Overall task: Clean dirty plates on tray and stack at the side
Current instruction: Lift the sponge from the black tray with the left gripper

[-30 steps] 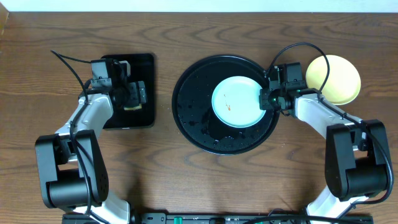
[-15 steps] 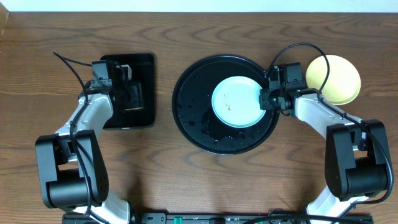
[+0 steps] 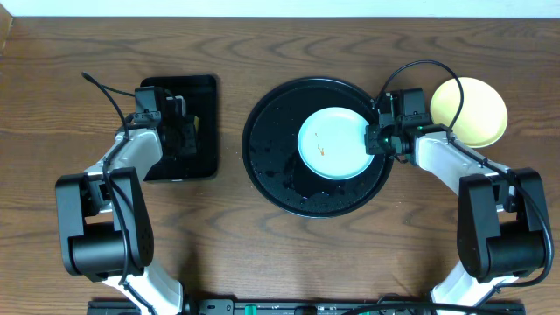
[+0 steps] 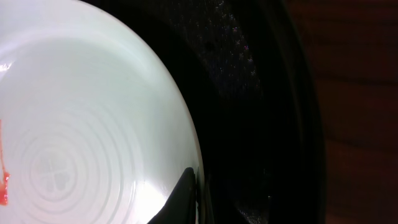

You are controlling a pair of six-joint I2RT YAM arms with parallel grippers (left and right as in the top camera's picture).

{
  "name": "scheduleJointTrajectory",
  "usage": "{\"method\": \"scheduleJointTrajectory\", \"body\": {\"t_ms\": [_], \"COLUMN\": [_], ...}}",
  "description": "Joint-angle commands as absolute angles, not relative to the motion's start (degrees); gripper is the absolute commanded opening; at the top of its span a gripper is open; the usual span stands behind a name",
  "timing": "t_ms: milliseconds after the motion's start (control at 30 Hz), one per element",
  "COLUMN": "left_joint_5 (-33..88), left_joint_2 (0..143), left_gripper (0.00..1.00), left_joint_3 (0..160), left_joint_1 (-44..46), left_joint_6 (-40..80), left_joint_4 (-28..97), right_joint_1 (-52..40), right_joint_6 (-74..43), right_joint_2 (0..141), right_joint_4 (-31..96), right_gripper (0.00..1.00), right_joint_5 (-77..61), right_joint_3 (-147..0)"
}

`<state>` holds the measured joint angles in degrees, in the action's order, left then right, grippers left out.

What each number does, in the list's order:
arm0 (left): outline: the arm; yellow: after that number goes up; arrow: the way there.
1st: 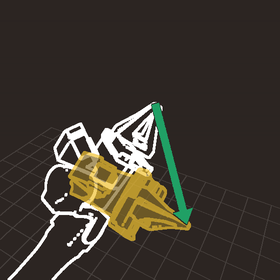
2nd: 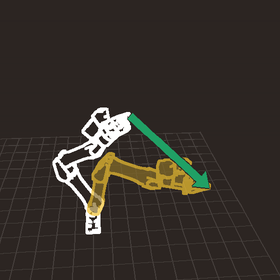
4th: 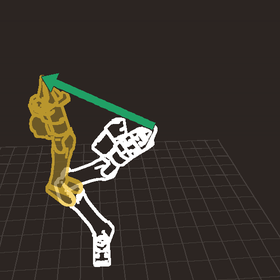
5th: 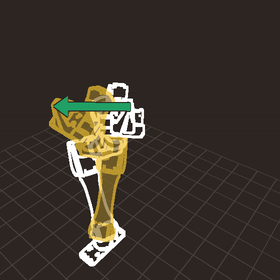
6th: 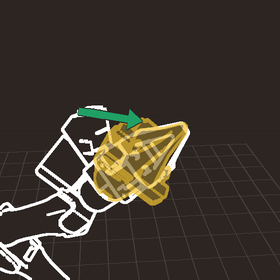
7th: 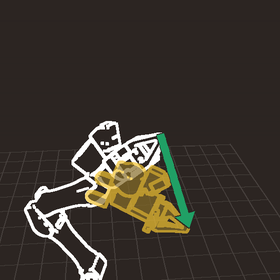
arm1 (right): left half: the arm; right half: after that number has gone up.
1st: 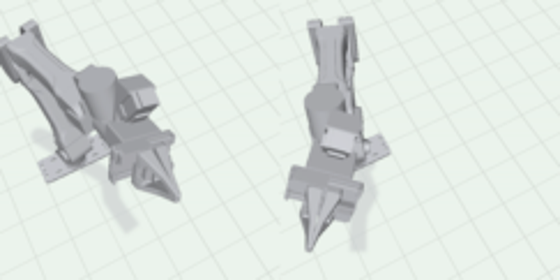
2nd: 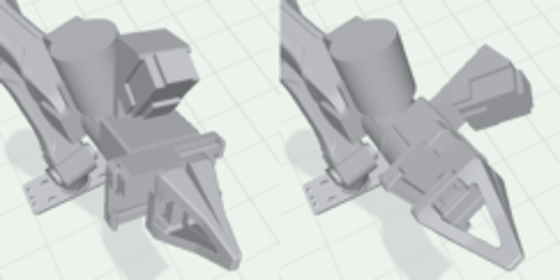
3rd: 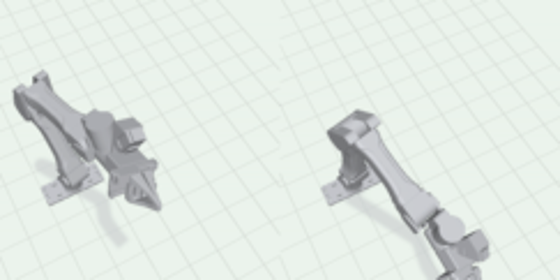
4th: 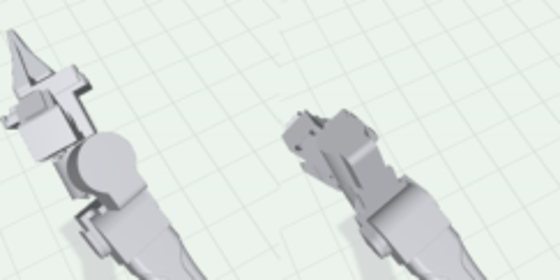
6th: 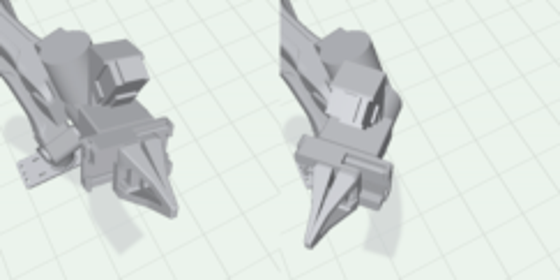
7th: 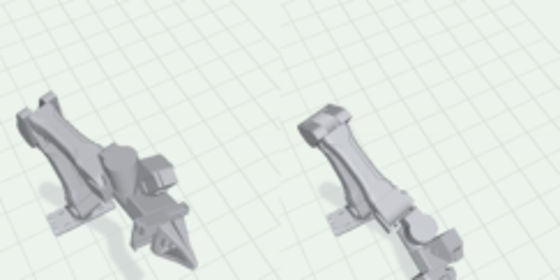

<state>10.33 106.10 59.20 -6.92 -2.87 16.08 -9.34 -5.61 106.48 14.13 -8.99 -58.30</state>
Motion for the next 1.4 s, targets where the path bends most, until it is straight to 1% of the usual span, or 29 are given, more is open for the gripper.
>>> {"method": "scheduleJointTrajectory", "body": {"t_ms": [0,33,67,133,267,500,533,567,600,633,667,733,767,867,900,933,967,1000,1067,1267,1367], "left_joint_5": [7.84,7.86,7.86,7.88,7.88,7.92,7.92,7.9,7.9,7.9,7.92,7.9,7.9,7.9,7.9,7.92,7.92,7.9,8.27,8.51,8.47], "left_joint_2": [106.89,106.37,105.86,104.73,104.05,107.85,108.47,108.75,108.77,108.77,108.77,108.77,108.77,108.71,108.49,107.96,107.37,106.37,104.57,104.77,106.5], "left_gripper": [0.54,0.74,0.8,0.84,0.85,0.84,0.79,0.64,0.38,0.19,0.1,0.1,0.08,0.08,0.17,0.57,0.68,0.71,0.74,0.75,0.73], "left_joint_3": [58.78,58.87,58.89,58.89,58.89,58.87,58.87,58.87,58.87,58.87,58.87,58.87,58.87,58.89,59.02,59.22,59.27,59.27,59.27,59.22,59.2], "left_joint_1": [-7.05,-7.07,-7.05,-7.05,-7.05,-6.94,-6.94,-6.94,-6.94,-6.94,-6.94,-6.94,-6.94,-6.94,-6.94,-6.94,-6.94,-6.94,-6.92,-6.55,-5.91], "left_joint_6": [-2.81,-2.83,-2.83,-2.81,-2.79,-2.76,-2.76,-2.79,-2.79,-2.79,-2.79,-2.79,-2.79,-2.79,-2.79,-2.76,-2.76,-2.76,-2.31,-2.28,-2.33], "left_joint_4": [16.14,16.01,15.7,14.41,12.23,7.03,5.98,5.32,4.69,4.23,3.84,3.77,3.84,3.7,3.7,3.79,3.84,4.05,5.19,10.96,11.07], "right_joint_1": [-9.82,-9.82,-9.82,-9.82,-9.82,-9.82,-9.82,-9.82,-9.82,-9.82,-9.82,-9.82,-9.82,-9.85,-9.85,-9.85,-9.85,-9.85,-9.82,-9.85,-9.82], "right_joint_6": [-5.32,-5.32,-5.32,-5.34,-5.56,-5.56,-5.56,-5.56,-5.56,-5.56,-5.56,-5.56,-5.56,-5.76,-5.76,-5.76,-5.76,-5.74,-5.74,-5.76,-5.76], "right_joint_2": [106.76,106.76,106.76,106.76,106.76,106.76,106.76,106.76,106.76,106.76,106.76,106.76,106.76,106.76,106.76,106.76,106.76,106.76,106.76,106.76,106.76], "right_joint_4": [14.11,14.11,14.11,14.09,14.09,14.09,14.09,14.09,14.06,14.06,14.06,14.06,14.06,13.98,13.96,13.93,13.93,13.93,13.93,13.89,13.85], "right_gripper": [0.03,0.03,0.03,0.03,0.02,0.02,0.02,0.02,0.02,0.02,0.02,0.02,0.02,0.02,0.02,0.02,0.02,0.02,0.02,0.02,0.02], "right_joint_5": [-9.26,-9.26,-9.26,-9.28,-9.28,-9.28,-9.28,-9.28,-9.28,-9.28,-9.28,-9.28,-9.28,-9.3,-9.34,-9.5,-9.5,-9.5,-9.47,-9.52,-9.82], "right_joint_3": [-58.06,-58.06,-58.06,-58.06,-58.06,-58.06,-58.06,-58.06,-58.06,-58.06,-58.06,-58.06,-58.06,-58.06,-58.06,-58.06,-58.06,-58.06,-58.06,-58.06,-58.06]}}
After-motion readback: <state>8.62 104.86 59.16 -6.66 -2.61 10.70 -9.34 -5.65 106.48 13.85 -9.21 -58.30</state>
